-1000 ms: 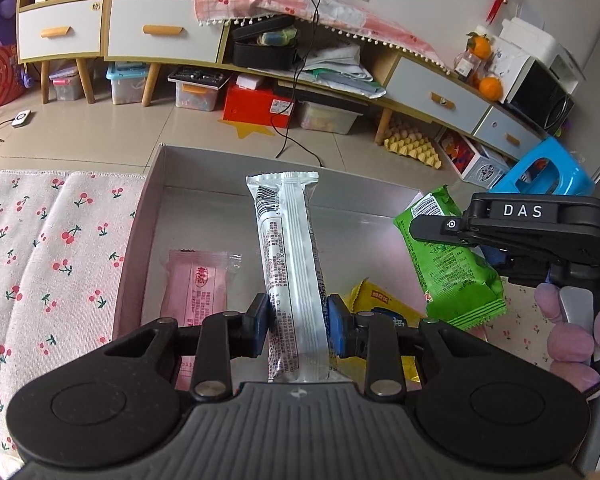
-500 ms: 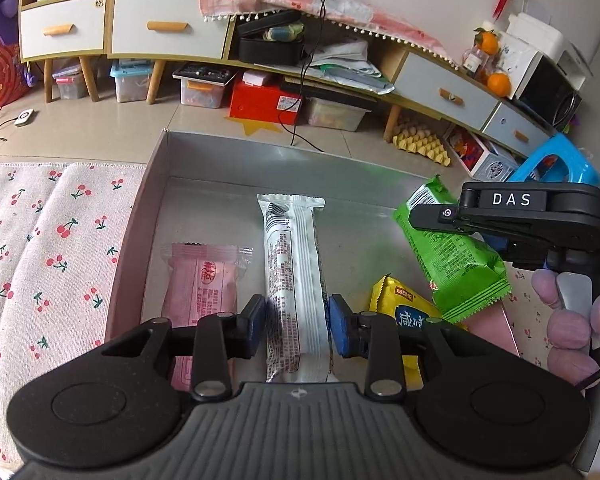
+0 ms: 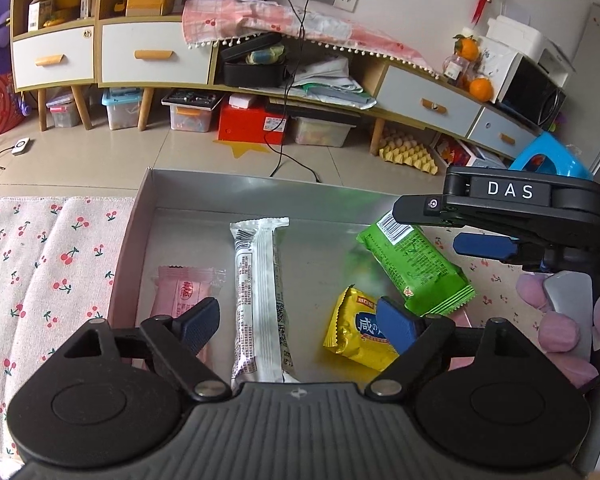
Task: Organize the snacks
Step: 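Lower green biscuit pack into pink box and open right tool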
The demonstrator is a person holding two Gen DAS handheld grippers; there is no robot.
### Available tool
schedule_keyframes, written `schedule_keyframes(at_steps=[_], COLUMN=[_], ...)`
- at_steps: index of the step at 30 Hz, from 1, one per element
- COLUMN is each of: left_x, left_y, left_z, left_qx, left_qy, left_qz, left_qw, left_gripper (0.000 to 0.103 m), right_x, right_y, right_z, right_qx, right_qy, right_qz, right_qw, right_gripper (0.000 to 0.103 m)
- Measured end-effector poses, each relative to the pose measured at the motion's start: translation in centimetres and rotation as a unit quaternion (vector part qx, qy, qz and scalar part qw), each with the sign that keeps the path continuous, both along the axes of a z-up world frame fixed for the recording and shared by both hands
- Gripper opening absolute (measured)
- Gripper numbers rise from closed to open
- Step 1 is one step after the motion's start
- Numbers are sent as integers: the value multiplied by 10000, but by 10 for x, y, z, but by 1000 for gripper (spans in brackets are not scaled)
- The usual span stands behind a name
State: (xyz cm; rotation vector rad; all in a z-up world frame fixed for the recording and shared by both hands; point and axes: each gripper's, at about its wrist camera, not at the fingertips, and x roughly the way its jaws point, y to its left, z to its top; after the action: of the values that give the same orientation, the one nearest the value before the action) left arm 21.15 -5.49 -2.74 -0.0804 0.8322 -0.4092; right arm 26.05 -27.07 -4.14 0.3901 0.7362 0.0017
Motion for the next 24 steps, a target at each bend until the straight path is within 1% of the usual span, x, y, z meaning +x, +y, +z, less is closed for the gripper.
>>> schedule_keyframes(at_steps=[4, 9, 12, 19, 24], left_x=[-8, -18, -26, -45, -57], left_y=[-2, 0, 2, 11, 17], left_z=[9, 18, 22, 25, 26], left_qx=[46, 1, 51, 246, 289], left_qy=[-78, -65, -85, -83, -54], left_qz=[-29, -43, -53, -39, 2], left_qw=[10000, 10000, 9999, 9997, 9996], left_gripper=[90, 93, 94, 96, 99], right_x=[-12, -31, -43, -74, -94], right_y=[-3, -9, -10, -12, -14], right_z=[10, 22, 28, 37, 39], right_qx=[-45, -39, -48, -102, -41], right_qy=[-44, -120, -146, -191, -202], right_qz=[-41, -99, -93, -6, -46], right_qw=[10000, 9999, 9998, 9998, 9998], right_gripper=[81, 82, 82, 84, 84])
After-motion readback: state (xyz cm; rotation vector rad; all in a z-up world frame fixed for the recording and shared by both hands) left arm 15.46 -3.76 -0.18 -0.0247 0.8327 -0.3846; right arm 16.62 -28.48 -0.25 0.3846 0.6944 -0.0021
